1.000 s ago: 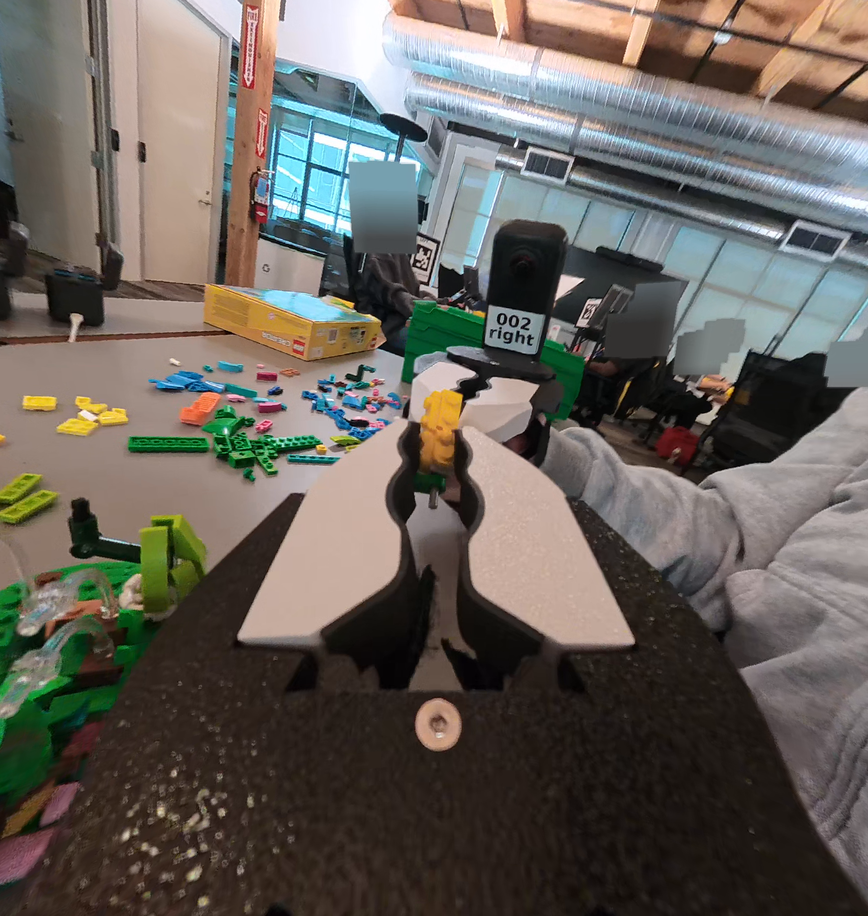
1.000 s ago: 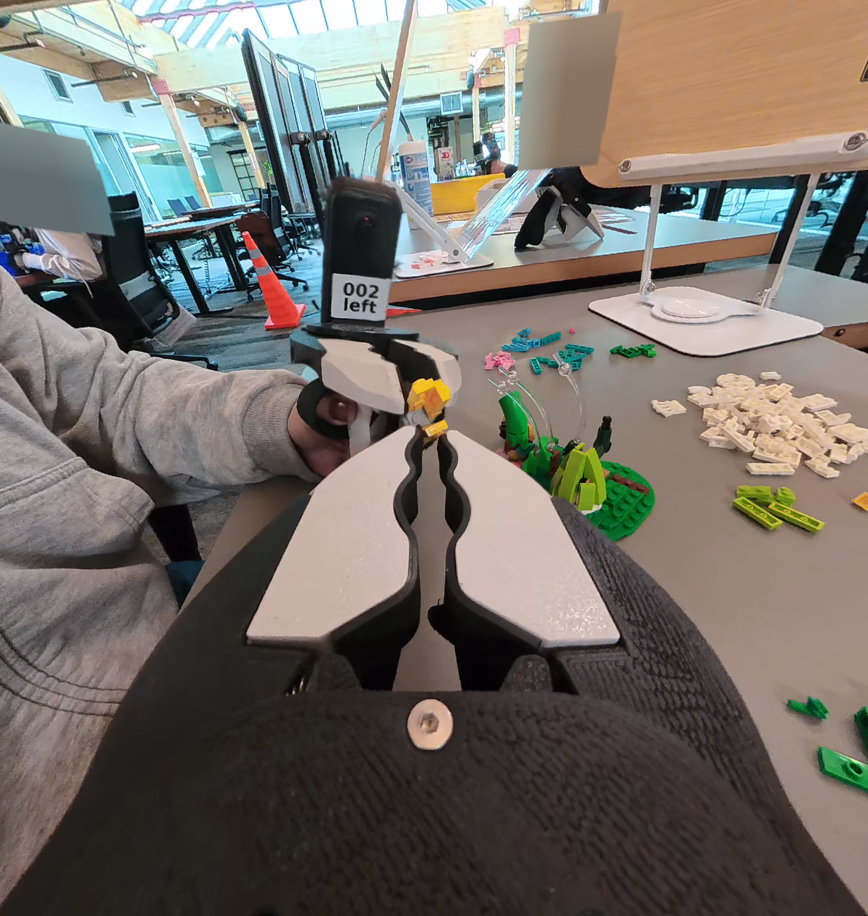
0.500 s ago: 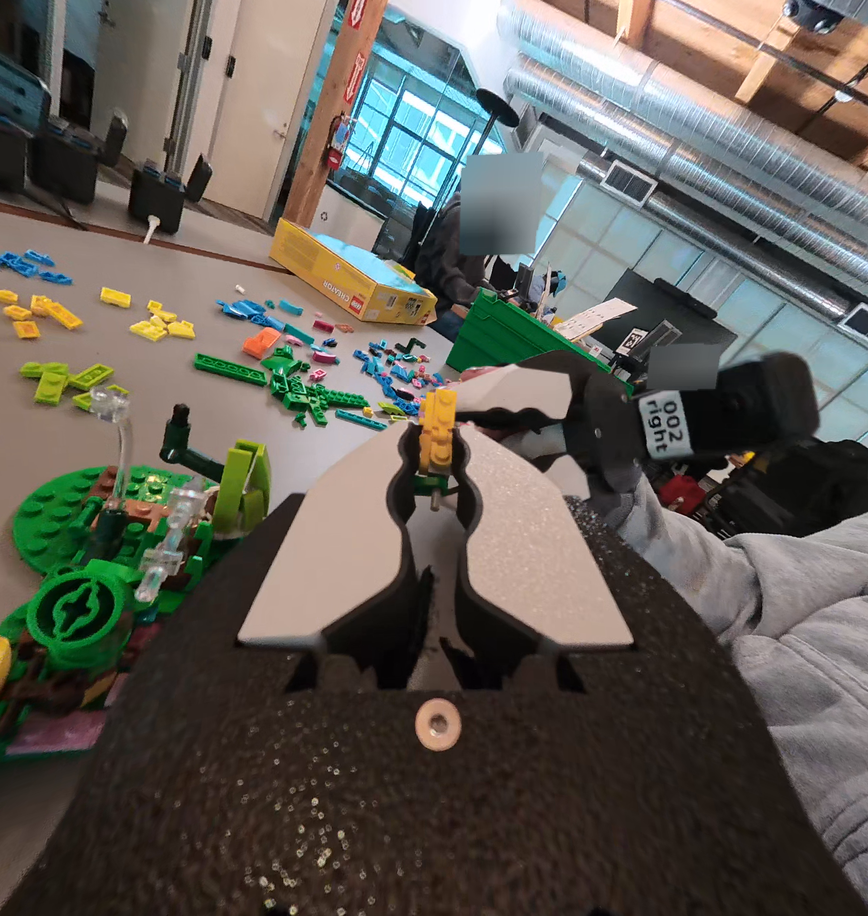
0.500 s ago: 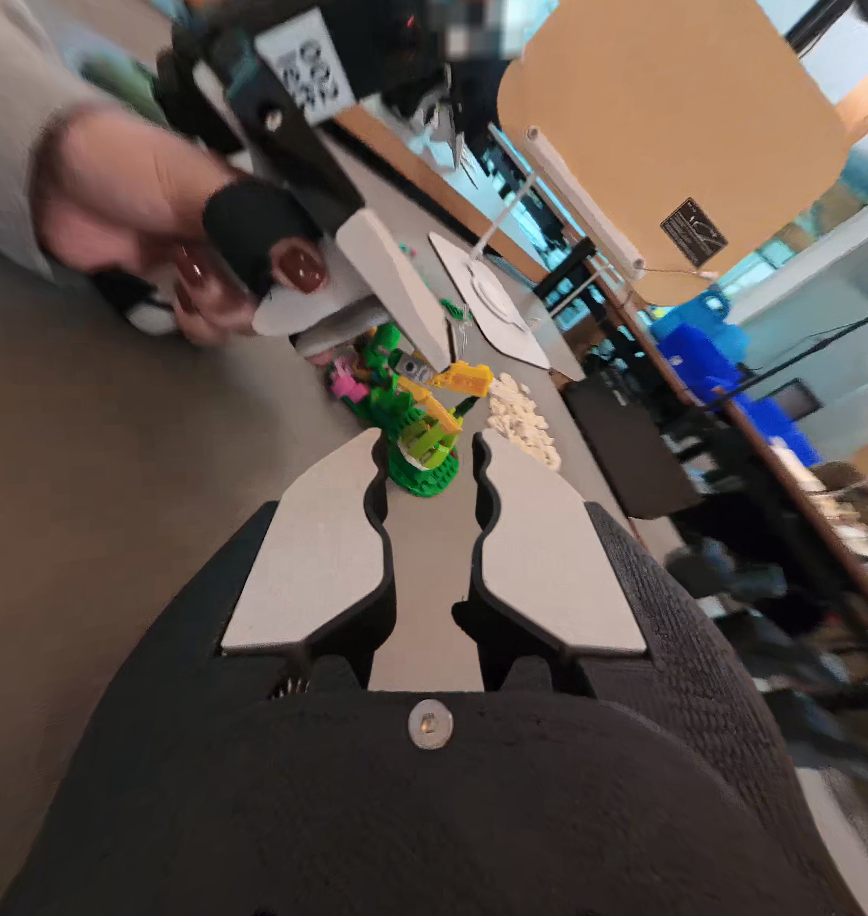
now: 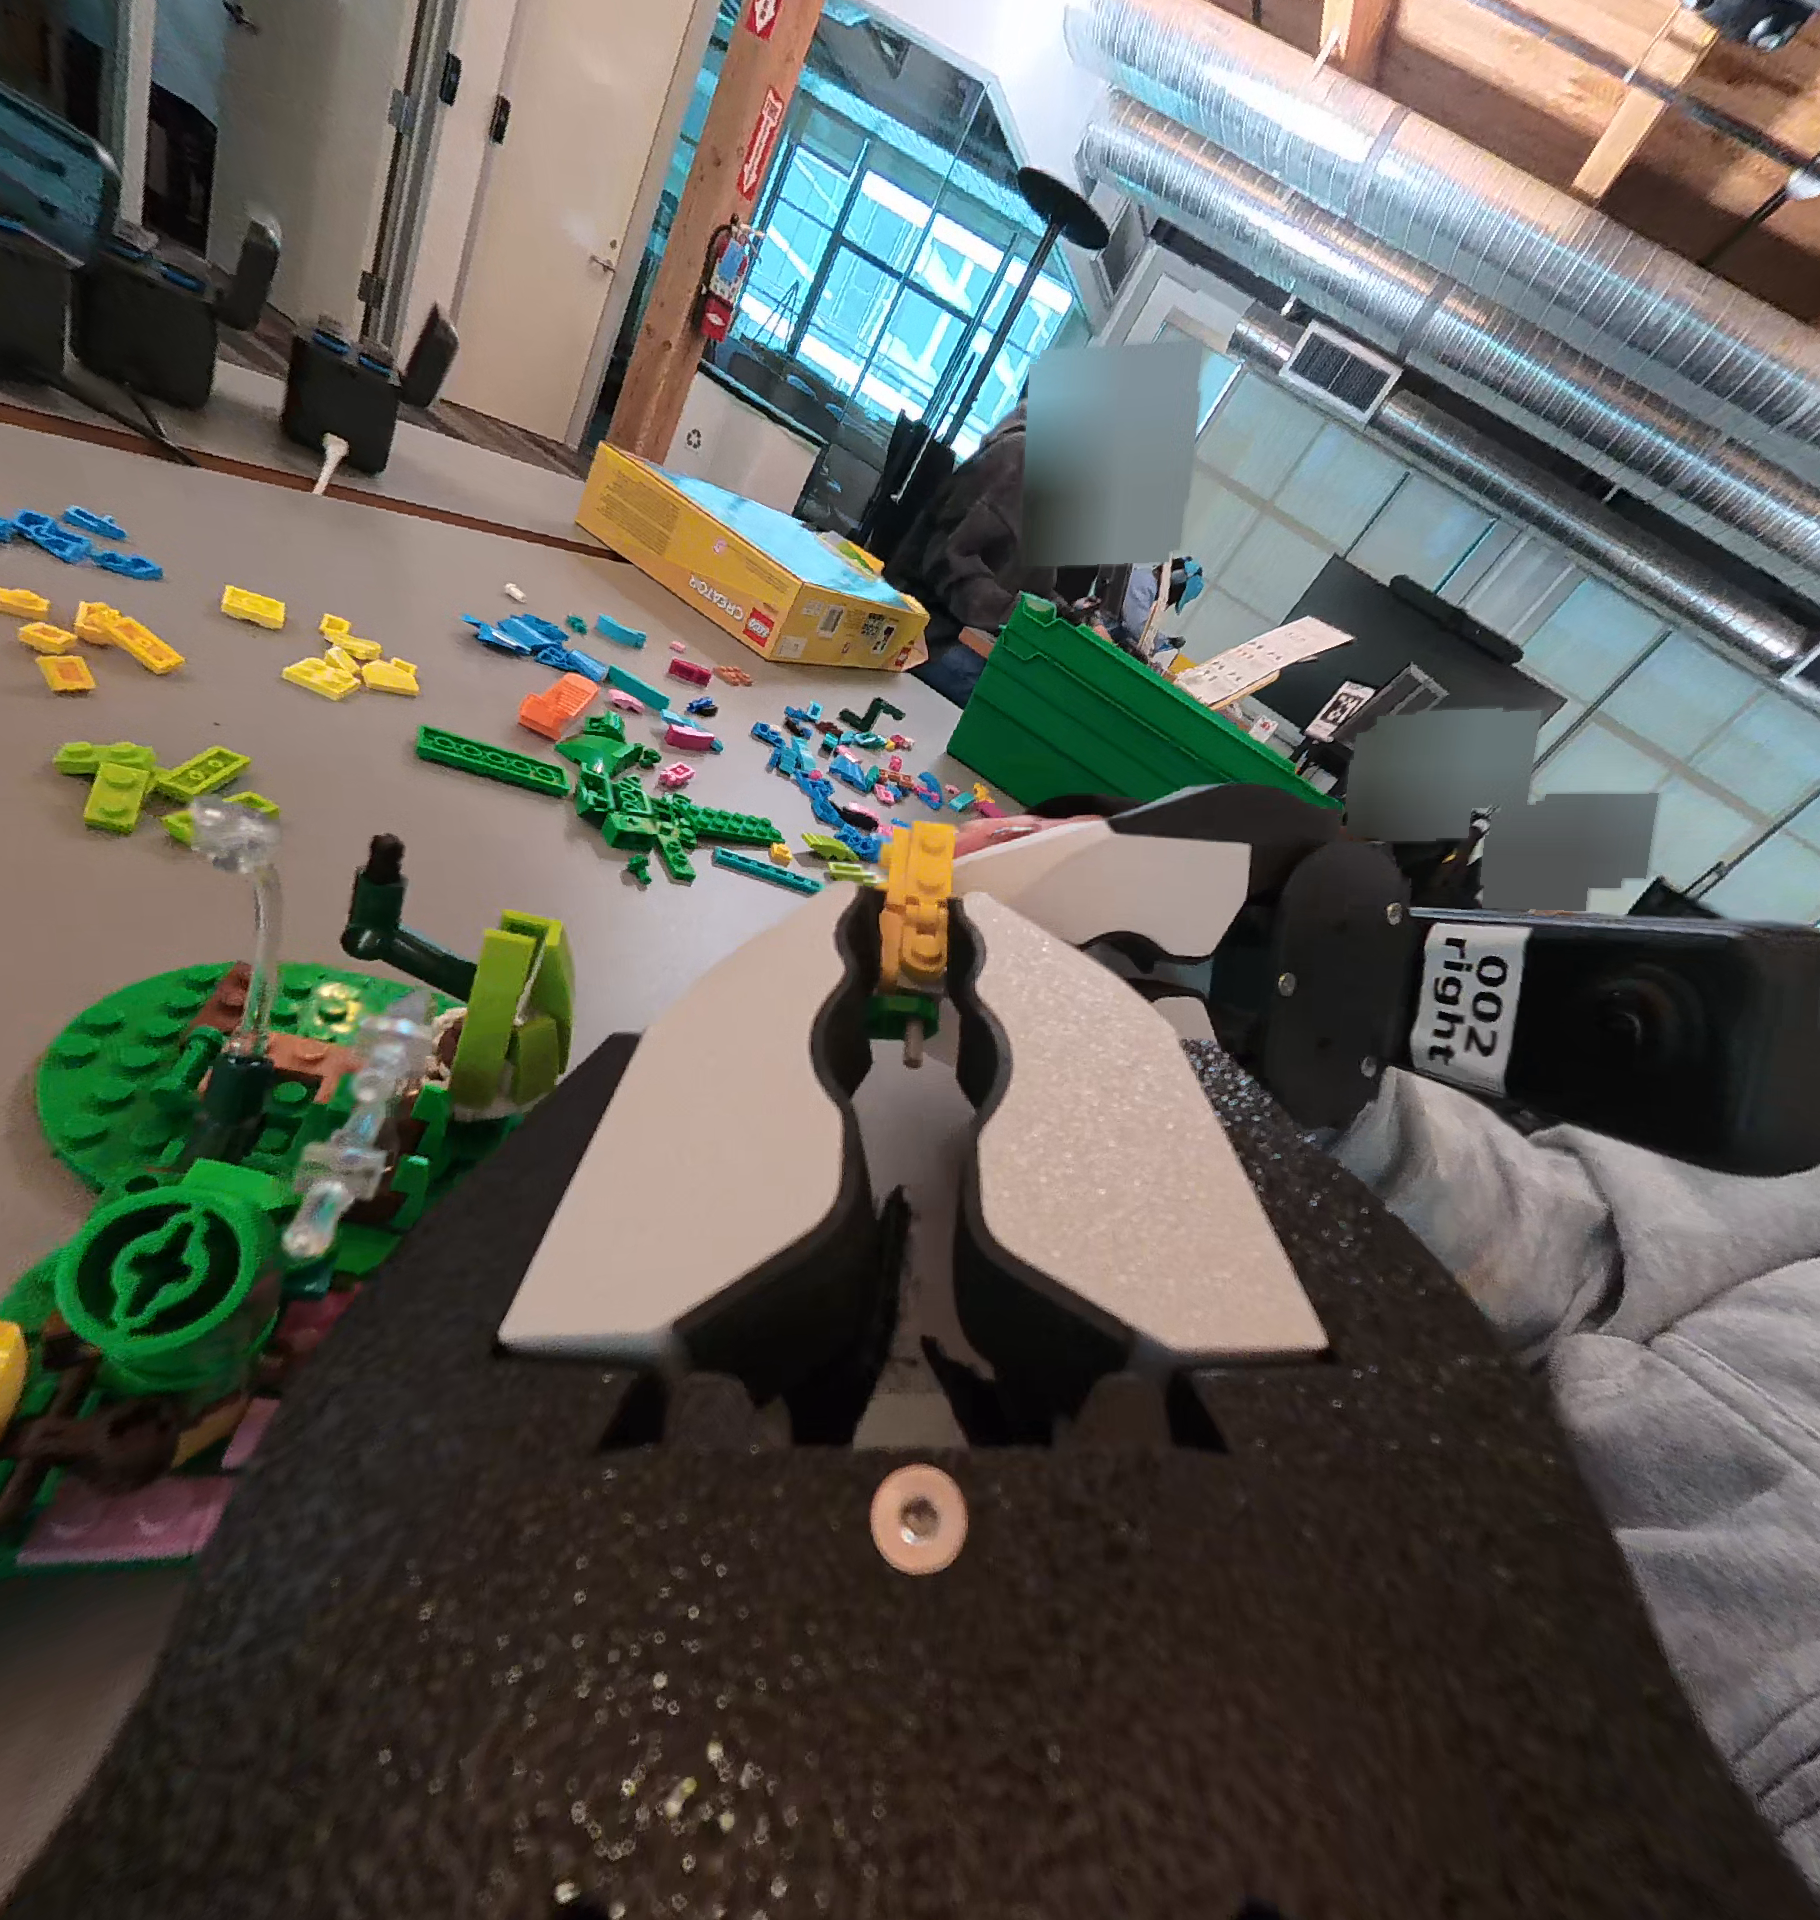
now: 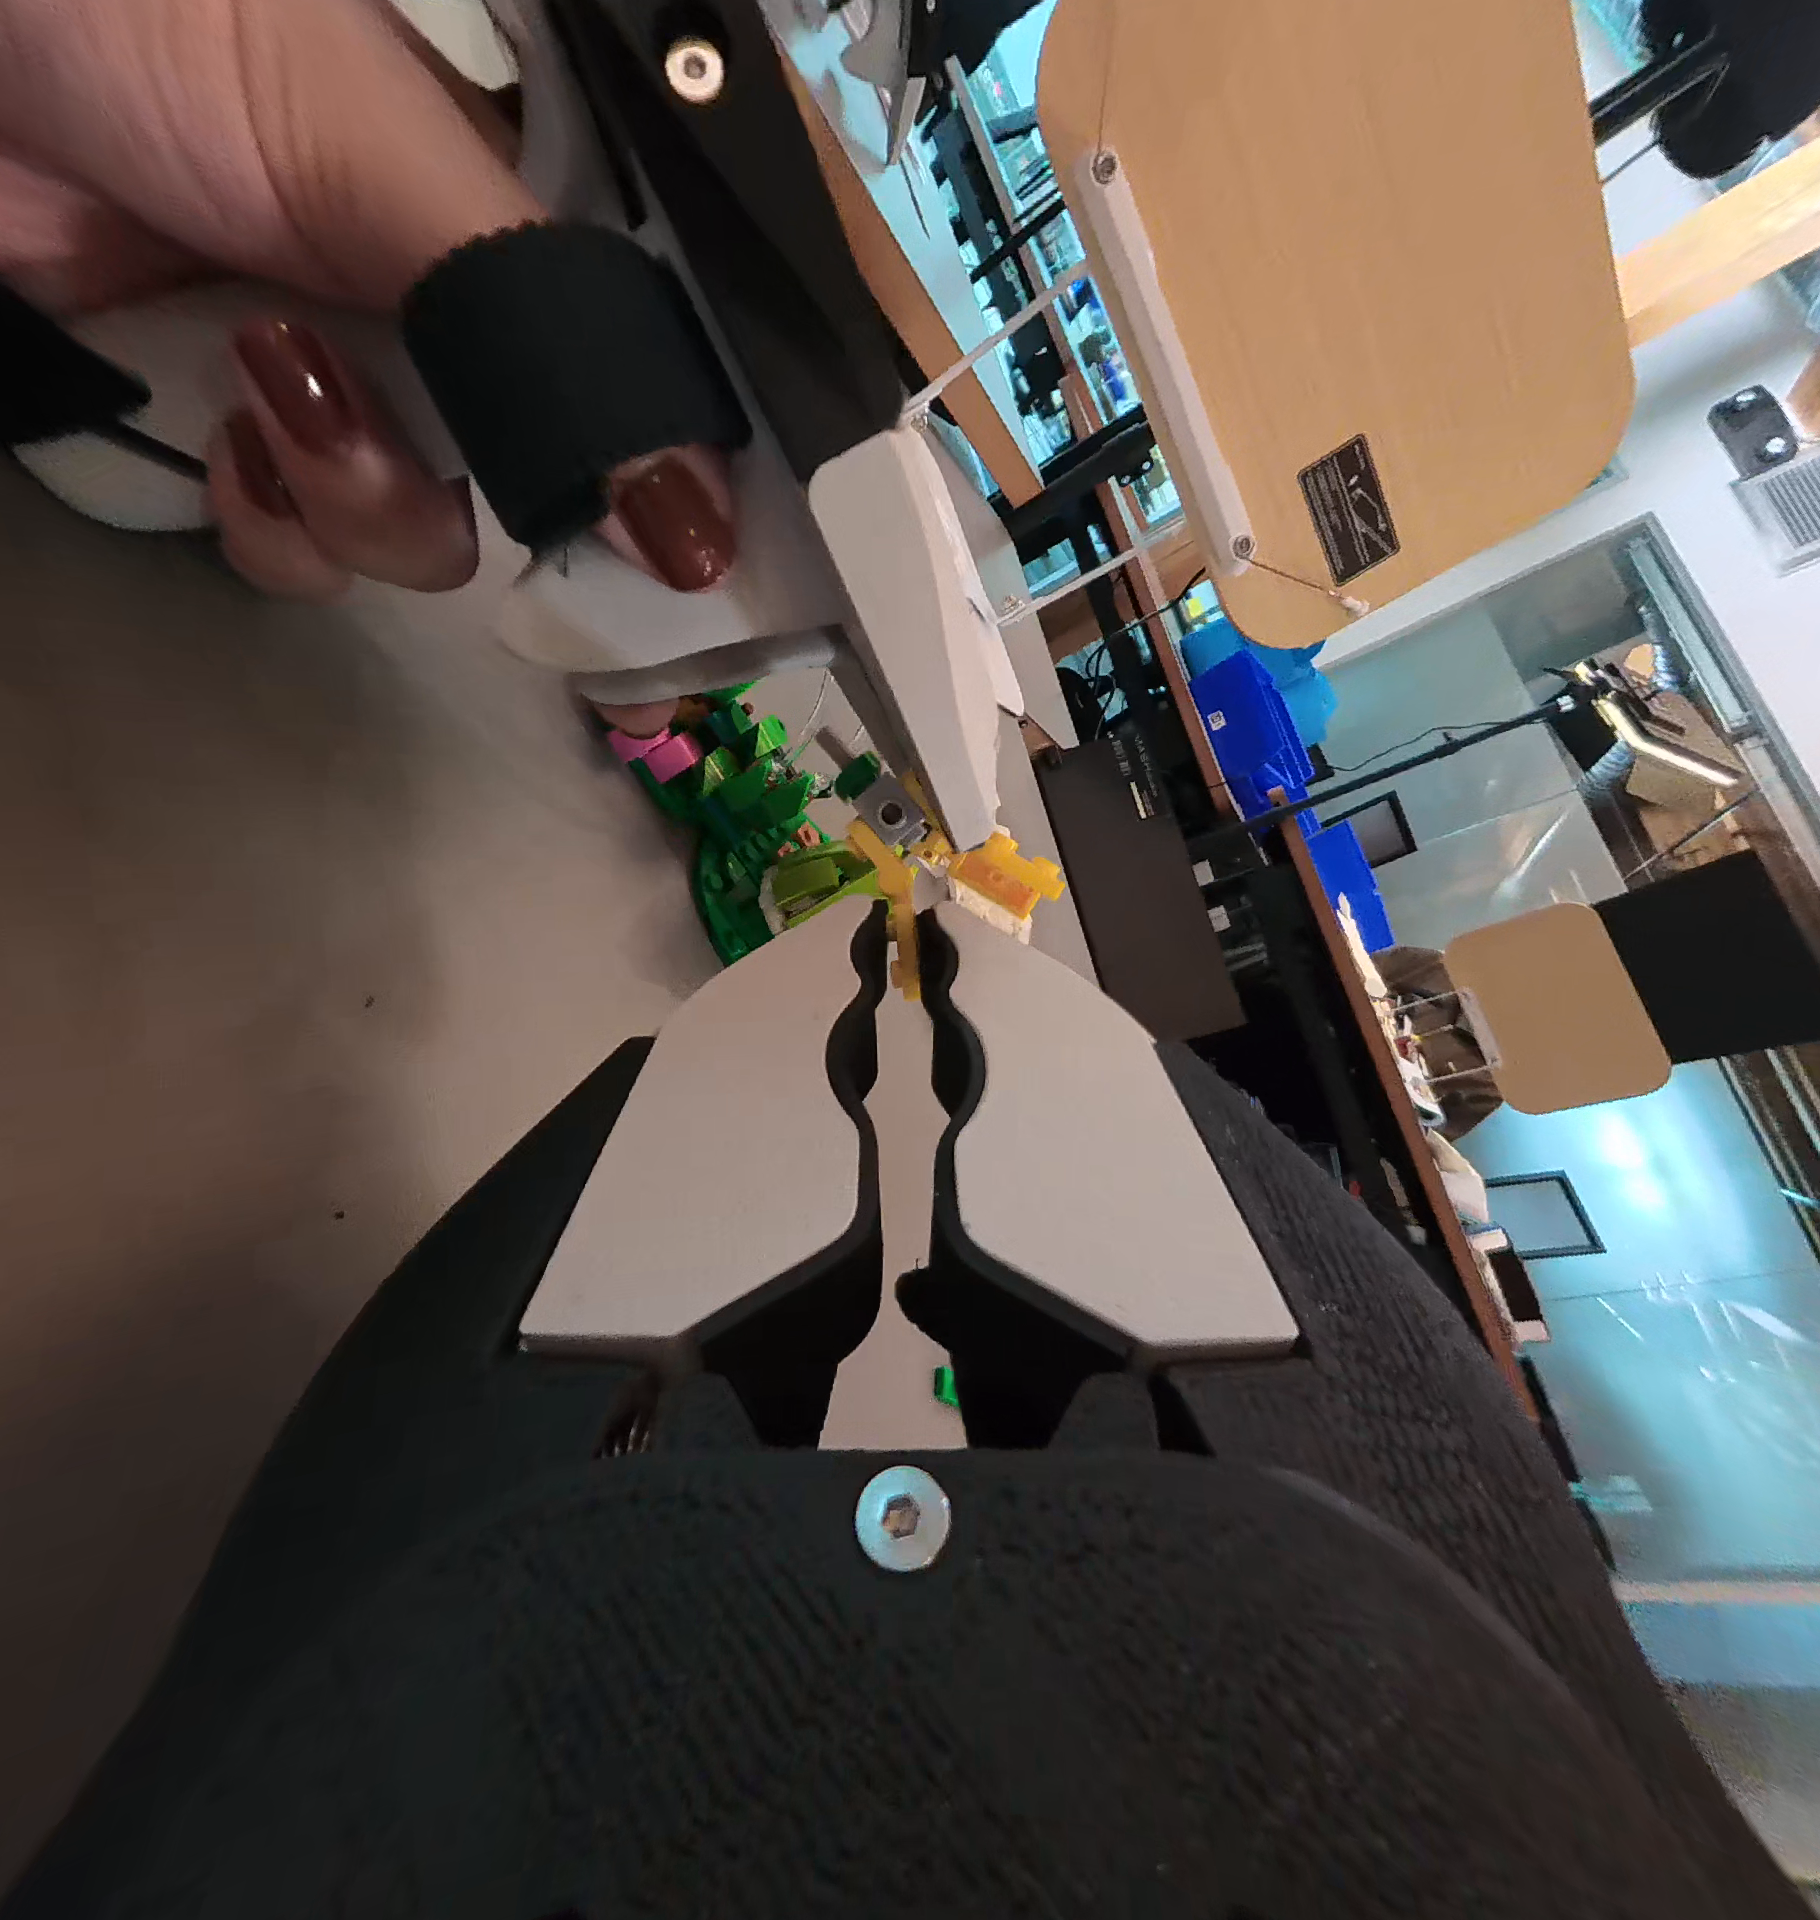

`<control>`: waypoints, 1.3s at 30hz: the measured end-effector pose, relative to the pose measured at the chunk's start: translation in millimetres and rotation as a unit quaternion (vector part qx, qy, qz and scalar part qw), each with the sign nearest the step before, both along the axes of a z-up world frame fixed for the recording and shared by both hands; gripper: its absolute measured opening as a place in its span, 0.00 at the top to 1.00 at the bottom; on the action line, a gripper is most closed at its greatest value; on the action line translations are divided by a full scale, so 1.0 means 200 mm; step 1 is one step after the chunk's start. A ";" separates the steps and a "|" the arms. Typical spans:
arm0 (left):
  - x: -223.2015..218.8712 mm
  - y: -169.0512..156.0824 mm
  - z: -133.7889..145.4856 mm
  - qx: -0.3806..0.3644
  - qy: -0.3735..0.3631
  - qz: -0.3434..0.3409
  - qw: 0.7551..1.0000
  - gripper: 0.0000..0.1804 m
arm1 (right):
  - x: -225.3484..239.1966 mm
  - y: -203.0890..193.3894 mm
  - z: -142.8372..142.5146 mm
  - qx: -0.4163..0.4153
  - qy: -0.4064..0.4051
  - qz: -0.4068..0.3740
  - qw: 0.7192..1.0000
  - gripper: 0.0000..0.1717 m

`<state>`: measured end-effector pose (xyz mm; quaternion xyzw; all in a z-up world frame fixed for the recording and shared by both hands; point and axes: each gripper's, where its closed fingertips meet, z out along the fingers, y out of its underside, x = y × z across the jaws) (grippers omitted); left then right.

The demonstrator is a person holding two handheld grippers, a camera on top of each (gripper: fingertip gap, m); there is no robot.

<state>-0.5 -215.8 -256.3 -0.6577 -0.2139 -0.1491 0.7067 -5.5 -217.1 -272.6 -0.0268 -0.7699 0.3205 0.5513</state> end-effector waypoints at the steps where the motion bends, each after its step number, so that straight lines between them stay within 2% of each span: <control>1: 0.00 0.00 0.01 0.008 -0.007 -0.004 1.000 0.93 | 0.00 0.00 0.01 0.001 0.004 0.000 1.000 0.98; 5: 0.01 0.00 -0.03 -0.015 -0.017 -0.019 1.000 0.92 | 0.00 0.01 -0.01 0.025 0.008 -0.003 1.000 0.98; 11: 0.04 0.01 -0.06 -0.068 0.042 -0.032 0.996 0.92 | 0.01 0.03 -0.02 0.036 0.009 0.008 0.999 0.98; 19: 0.05 0.01 -0.06 -0.068 0.048 -0.040 0.996 0.92 | 0.02 0.01 0.00 0.037 0.031 0.018 0.999 0.98; 22: 0.05 0.01 0.00 -0.023 0.059 -0.019 0.998 0.92 | 0.02 0.00 0.05 -0.005 0.027 0.008 1.000 0.98; 26: 0.06 0.01 0.06 0.003 0.097 0.017 0.995 0.92 | 0.04 0.01 0.10 -0.015 0.051 0.010 0.999 0.98; 27: 0.07 0.00 0.08 0.014 0.102 0.024 0.994 0.92 | 0.04 0.01 0.10 -0.001 0.051 0.012 0.999 0.98; 29: -0.01 -0.10 0.20 0.095 0.083 0.076 0.989 0.92 | 0.03 0.05 -0.01 0.077 0.040 0.002 0.996 0.98; 30: -0.07 -0.15 0.22 0.106 0.075 0.093 0.987 0.92 | 0.02 0.06 -0.05 0.095 0.036 -0.001 0.995 0.98; 32: -0.10 -0.17 0.16 0.085 0.065 0.096 0.990 0.92 | 0.02 0.05 -0.03 0.070 0.028 0.001 0.997 0.98; 34: -0.06 -0.12 0.13 0.067 0.064 0.076 0.993 0.92 | 0.00 0.07 -0.10 0.087 -0.011 -0.012 0.996 0.98; 36: -0.02 -0.05 0.09 0.015 0.109 0.067 0.992 0.92 | -0.02 0.11 -0.22 0.116 -0.068 -0.024 0.991 0.98; 39: 0.01 -0.01 0.04 -0.049 0.172 0.071 0.981 0.92 | -0.02 0.14 -0.25 0.090 -0.111 -0.029 0.989 0.98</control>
